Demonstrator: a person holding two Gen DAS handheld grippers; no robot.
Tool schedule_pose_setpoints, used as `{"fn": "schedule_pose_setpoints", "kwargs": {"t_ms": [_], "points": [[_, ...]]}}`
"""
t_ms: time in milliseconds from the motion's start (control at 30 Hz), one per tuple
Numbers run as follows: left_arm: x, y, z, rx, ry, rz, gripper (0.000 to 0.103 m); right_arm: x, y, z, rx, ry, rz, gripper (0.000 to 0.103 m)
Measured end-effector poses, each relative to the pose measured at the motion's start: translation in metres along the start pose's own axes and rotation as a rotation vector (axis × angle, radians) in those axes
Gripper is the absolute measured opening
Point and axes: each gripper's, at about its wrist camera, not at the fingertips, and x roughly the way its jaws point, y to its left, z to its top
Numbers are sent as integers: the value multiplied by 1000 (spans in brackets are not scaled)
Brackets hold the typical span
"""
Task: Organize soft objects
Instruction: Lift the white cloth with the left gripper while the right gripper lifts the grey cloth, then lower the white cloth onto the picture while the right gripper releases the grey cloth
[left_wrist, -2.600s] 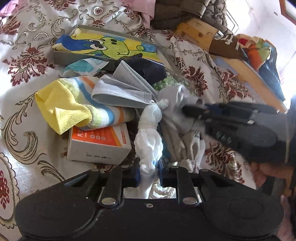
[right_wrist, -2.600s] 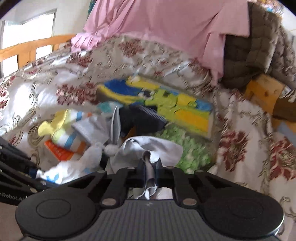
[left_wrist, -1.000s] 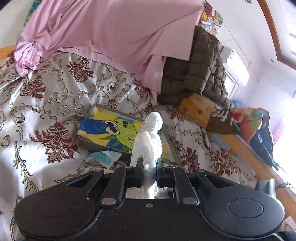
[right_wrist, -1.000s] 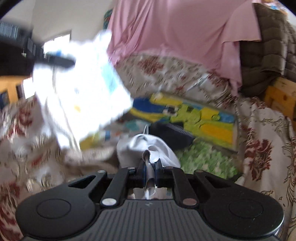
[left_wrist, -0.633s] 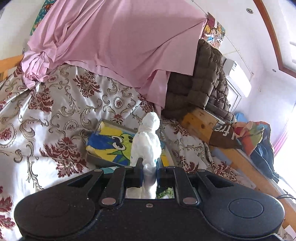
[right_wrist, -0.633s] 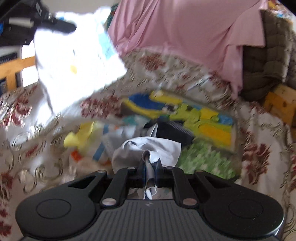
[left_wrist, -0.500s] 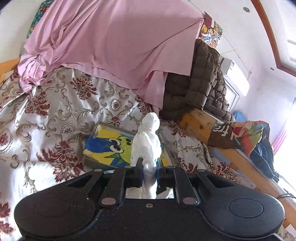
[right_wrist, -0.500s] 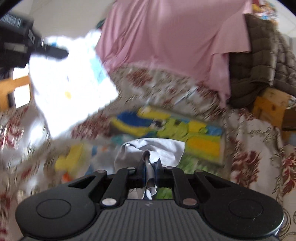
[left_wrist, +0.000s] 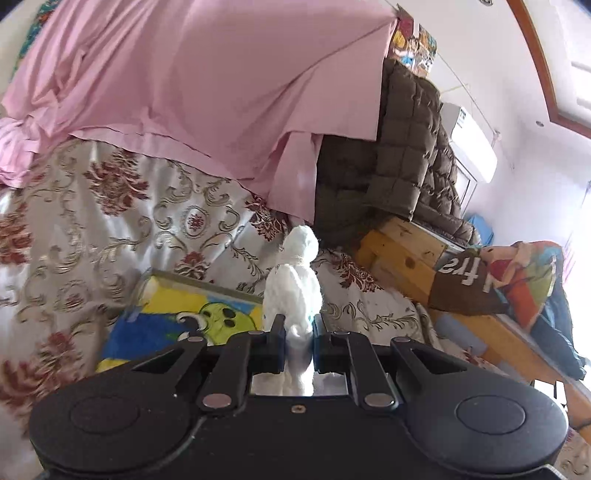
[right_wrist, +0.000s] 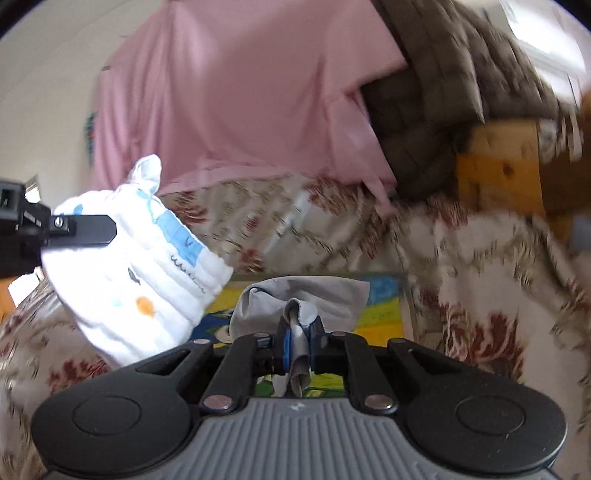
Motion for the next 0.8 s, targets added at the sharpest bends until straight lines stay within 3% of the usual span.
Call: {"fn": "schedule_pose_setpoints", "kwargs": {"t_ms": [200, 333, 500, 600, 667, 733, 800], "points": [[81, 4, -2, -10, 54, 12, 15, 37, -31, -12, 95, 107, -24, 12], [121, 12, -14, 2, 122, 61, 15, 47, -39, -16, 131, 151, -32, 15], [142, 21, -27, 27, 224, 162, 17, 47, -38, -15, 132, 161, -37, 43], [142, 21, -32, 69, 247, 213, 23, 44, -32, -14, 107, 160, -53, 58], [138, 21, -33, 89, 252, 239, 47, 38, -28, -12, 92, 150, -59, 66], [131, 20, -34, 105, 240, 275, 64, 29, -23, -8, 75, 128, -69, 74], [122, 18, -34, 121, 220, 293, 70, 18, -19, -4, 62, 99, -78, 82]]}}
